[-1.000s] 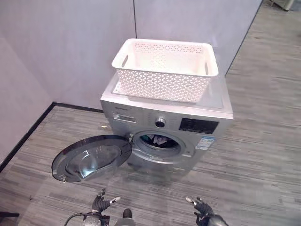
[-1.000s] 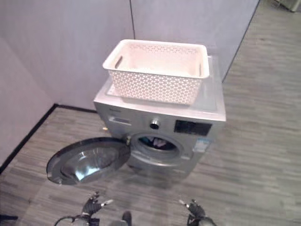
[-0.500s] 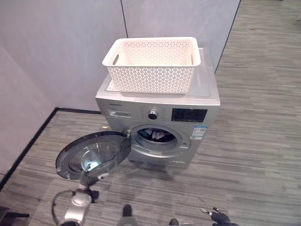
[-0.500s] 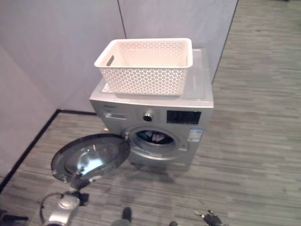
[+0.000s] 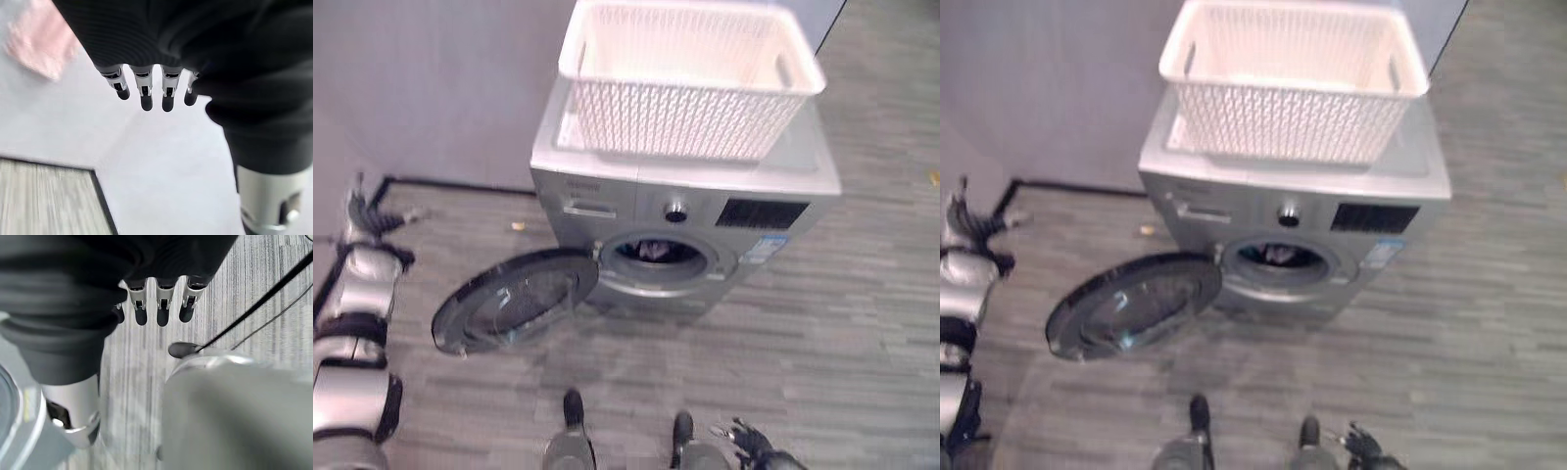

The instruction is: Grab the laundry basket,head to the washer,open it,put in the laundry and shut it.

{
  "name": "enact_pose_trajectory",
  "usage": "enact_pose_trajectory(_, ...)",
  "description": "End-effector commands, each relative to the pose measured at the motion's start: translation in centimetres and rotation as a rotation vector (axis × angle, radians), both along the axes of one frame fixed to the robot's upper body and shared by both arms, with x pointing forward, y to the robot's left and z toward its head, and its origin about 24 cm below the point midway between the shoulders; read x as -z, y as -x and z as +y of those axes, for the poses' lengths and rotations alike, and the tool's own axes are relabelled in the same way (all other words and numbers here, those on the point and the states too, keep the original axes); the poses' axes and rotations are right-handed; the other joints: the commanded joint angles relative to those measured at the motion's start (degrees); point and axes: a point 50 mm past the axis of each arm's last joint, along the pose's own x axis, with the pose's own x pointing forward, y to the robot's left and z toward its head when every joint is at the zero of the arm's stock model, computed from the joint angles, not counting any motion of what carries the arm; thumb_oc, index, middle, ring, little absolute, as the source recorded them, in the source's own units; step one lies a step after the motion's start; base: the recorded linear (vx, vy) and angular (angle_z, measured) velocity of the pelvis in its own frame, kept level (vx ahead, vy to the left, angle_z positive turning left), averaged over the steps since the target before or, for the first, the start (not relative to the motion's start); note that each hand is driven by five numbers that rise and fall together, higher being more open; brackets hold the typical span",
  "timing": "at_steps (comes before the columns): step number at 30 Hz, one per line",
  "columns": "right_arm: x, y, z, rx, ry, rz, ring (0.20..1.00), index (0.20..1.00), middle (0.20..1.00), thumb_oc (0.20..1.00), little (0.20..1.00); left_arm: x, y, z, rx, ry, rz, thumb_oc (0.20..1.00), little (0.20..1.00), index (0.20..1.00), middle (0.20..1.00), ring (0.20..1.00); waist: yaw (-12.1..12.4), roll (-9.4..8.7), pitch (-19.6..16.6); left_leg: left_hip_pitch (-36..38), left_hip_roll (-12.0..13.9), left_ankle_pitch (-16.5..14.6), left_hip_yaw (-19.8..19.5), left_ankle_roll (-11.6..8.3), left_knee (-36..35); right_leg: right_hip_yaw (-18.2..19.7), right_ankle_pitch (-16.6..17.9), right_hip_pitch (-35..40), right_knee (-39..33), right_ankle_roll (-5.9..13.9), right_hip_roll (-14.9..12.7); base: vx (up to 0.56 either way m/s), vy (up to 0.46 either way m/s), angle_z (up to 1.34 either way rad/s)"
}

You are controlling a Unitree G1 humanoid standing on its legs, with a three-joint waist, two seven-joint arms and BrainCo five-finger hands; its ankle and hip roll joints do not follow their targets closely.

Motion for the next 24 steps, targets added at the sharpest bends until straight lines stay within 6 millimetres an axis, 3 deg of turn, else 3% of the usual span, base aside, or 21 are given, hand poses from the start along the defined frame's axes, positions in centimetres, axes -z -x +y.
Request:
enact_pose_trajectory(1,-0.5,-0.7,-0.5,0.034,-0.01,-0.044,1.0,1.0,1.0,1.0,1.0,0.3,0.6,1.5,-0.053,0.037,0.053,1.0,1.0,1.0,1.0,1.0,-1.4,0.4,1.44,-2.42,3.19,-2.32,-4.68,-0.03,3.28,1.0,-4.78,-0.97,4.77,0.61,-1.87,-0.14,0.092,-0.1)
enact_pose_trajectory(4,-1.2,-2.3,0.5,0.02,-0.038,-0.09,1.0,1.0,1.0,1.0,1.0,-0.6,-0.2,1.0,-0.032,0.051,0.114,1.0,1.0,1.0,1.0,1.0,-1.54,-0.2,3.45,-5.52,2.57,-2.51,-5.15,0.17,5.25,0.37,-3.65,-2.79,4.8,0.94,-2.48,-0.06,0.069,-0.05)
enact_pose_trajectory(7,-1.4,-3.2,1.3,0.011,-0.06,-0.095,1.0,1.0,1.0,1.0,1.0,0.6,-0.2,1.1,-0.028,0.118,0.214,1.0,1.0,1.0,1.0,1.0,-1.54,-0.39,4.21,-7.36,2.09,-2.9,-5.83,0.43,6.61,0.14,-2.88,-3.57,4.32,1.06,-2.79,0.0,0.037,0.06)
enact_pose_trajectory(8,-1.5,-3.5,1.6,0.001,-0.07,-0.089,1.0,1.0,1.0,1.0,1.0,1.8,0.6,2.0,-0.061,0.131,0.319,1.0,1.0,1.0,1.0,1.0,-1.71,-0.82,4.33,-8.16,2.05,-3.21,-5.8,0.52,7.36,0.35,-2.38,-3.97,3.93,1.09,-2.81,0.0,0.017,0.08)
enact_pose_trajectory(10,-1.5,-3.6,1.6,0.0,-0.072,-0.086,1.0,1.0,1.0,1.0,1.0,2.2,0.9,2.2,-0.069,0.133,0.358,1.0,1.0,1.0,1.0,1.0,-1.75,-0.99,4.39,-8.55,2.09,-3.32,-5.72,0.52,7.74,0.43,-2.22,-4.21,3.82,1.07,-2.82,0.04,0.002,0.05)
enact_pose_trajectory(11,-1.4,-3.6,1.7,-0.008,-0.077,-0.078,1.0,1.0,1.0,1.0,1.0,3.8,1.6,2.6,-0.074,0.132,0.468,1.0,1.0,1.0,1.0,1.0,-1.77,-1.41,4.48,-8.3,2.28,-4.74,-5.91,0.09,8.64,0.83,-2.92,-3.79,3.9,1.21,-2.76,0.07,-0.014,-0.04)
enact_pose_trajectory(12,-1.4,-3.6,1.7,-0.008,-0.077,-0.078,1.0,1.0,1.0,1.0,1.0,3.8,1.6,2.6,-0.074,0.132,0.468,1.0,1.0,1.0,1.0,1.0,-1.78,-1.41,4.47,-8.32,2.29,-4.76,-5.91,0.09,8.67,0.84,-2.93,-3.8,3.9,1.21,-2.76,0.08,-0.026,-0.08)
enact_pose_trajectory(13,-1.3,-3.5,1.5,-0.008,-0.076,-0.065,1.0,1.0,1.0,1.0,1.0,5.6,2.4,2.9,-0.074,0.129,0.584,1.0,1.0,1.0,1.0,1.0,-1.84,-1.66,4.54,-8.48,2.45,-5.06,-5.97,0.07,9.31,1.1,-2.98,-4.04,4.12,0.98,-2.63,0.01,-0.01,-0.08)
enact_pose_trajectory(17,-1.2,-3.3,0.9,-0.008,-0.059,-0.041,1.0,1.0,1.0,1.0,1.0,7.4,3.1,2.9,-0.05,0.133,0.701,1.0,1.0,1.0,1.0,1.0,-1.92,-1.71,4.61,-8.48,2.74,-5.36,-6.2,-0.03,9.96,1.57,-3.1,-4.52,4.83,0.74,-2.26,0.02,-0.027,-0.09)
enact_pose_trajectory(20,-0.8,-2.6,0.3,-0.008,-0.05,-0.009,1.0,1.0,1.0,1.0,1.0,10.1,4.0,2.6,-0.007,0.124,0.814,1.0,1.0,1.0,1.0,1.0,-1.79,-1.37,4.5,-7.13,3.39,-5.56,-6.2,-0.28,10.26,2.23,-4.45,-4.41,6.67,0.13,-1.39,0.04,-0.078,-0.05)
enact_pose_trajectory(24,-0.7,-2.0,-0.3,-0.003,-0.047,-0.007,1.0,1.0,1.0,1.0,1.0,11.9,4.3,2.0,0.026,0.151,0.8,1.0,1.0,1.0,1.0,1.0,-1.58,-1.11,4.61,-5.09,4.58,-5.27,-6.54,-0.72,10.12,2.84,-6.55,-4.13,9.36,-1.07,-0.02,0.02,-0.133,-0.12)
